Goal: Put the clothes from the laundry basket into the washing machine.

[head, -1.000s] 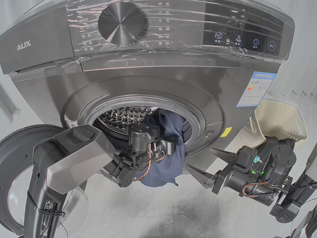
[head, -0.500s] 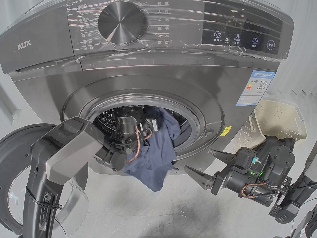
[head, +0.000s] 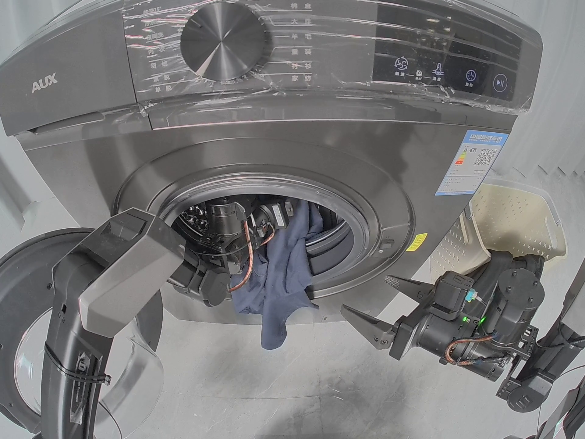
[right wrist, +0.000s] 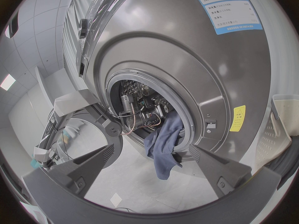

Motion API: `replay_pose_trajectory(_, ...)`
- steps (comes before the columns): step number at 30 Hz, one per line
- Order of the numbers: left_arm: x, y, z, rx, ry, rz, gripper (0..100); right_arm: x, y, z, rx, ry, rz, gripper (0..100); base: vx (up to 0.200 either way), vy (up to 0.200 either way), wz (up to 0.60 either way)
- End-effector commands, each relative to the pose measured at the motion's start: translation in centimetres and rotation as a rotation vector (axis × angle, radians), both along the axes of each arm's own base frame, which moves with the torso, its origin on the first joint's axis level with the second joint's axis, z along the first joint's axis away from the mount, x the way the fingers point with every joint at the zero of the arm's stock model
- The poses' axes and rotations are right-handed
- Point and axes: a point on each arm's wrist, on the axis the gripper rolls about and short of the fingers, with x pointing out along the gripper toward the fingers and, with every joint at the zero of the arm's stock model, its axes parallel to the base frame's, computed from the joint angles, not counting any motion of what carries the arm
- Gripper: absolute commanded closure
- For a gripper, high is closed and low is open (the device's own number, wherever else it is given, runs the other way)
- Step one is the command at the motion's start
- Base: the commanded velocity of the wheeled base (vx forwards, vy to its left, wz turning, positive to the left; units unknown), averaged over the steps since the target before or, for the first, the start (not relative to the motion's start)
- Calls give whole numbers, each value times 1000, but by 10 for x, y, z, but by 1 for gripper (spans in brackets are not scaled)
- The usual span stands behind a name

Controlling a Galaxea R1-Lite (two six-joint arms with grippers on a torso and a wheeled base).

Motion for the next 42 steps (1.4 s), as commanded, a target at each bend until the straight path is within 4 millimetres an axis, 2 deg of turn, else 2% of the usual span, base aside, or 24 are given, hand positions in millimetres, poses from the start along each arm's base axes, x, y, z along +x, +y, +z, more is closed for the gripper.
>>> replay_pose_trajectory(1, -34, -2, 12, 53, 116, -67, 0, 0, 0, 0, 0, 0, 1, 0, 0, 0, 0)
replay_pose_trajectory(5, -63, -4, 10, 130, 238, -127, 0, 0, 1, 0, -1, 1, 3, 0, 0, 0, 0)
replay_pose_trajectory(10, -80, -2, 2, 225, 335, -151, 0, -2, 2, 0, 0, 2, 10, 0, 0, 0, 0)
replay_pose_trajectory(19, -84, -1, -23, 293, 431, -154, 0, -1, 2, -2, -3, 8, 10, 0, 0, 0, 0)
replay_pose_trajectory(21, -79, -2, -38, 314, 445, -150, 0, -1, 3, -3, -6, 11, 10, 0, 0, 0, 0)
replay_pose_trajectory(24, -74, -3, -45, 317, 449, -150, 0, 0, 3, -4, -9, 14, 10, 0, 0, 0, 0)
replay_pose_trajectory(25, -74, -3, -46, 317, 453, -150, 100, 0, 3, -4, -8, 15, 10, 0, 0, 0, 0)
replay_pose_trajectory(29, -71, -1, -48, 315, 454, -143, 100, 0, 3, -4, -5, 18, 11, 0, 0, 0, 0)
replay_pose_trajectory(32, -63, -2, -41, 286, 417, -126, 100, 0, 3, -5, -7, 20, 11, 0, 0, 0, 0)
replay_pose_trajectory(40, -26, -10, -6, 128, 179, -59, 100, 0, 3, -5, -5, 18, 11, 0, 0, 0, 0)
replay_pose_trajectory(42, -15, -9, -4, 98, 127, -27, 100, 0, 3, -5, -6, 18, 10, 0, 0, 0, 0)
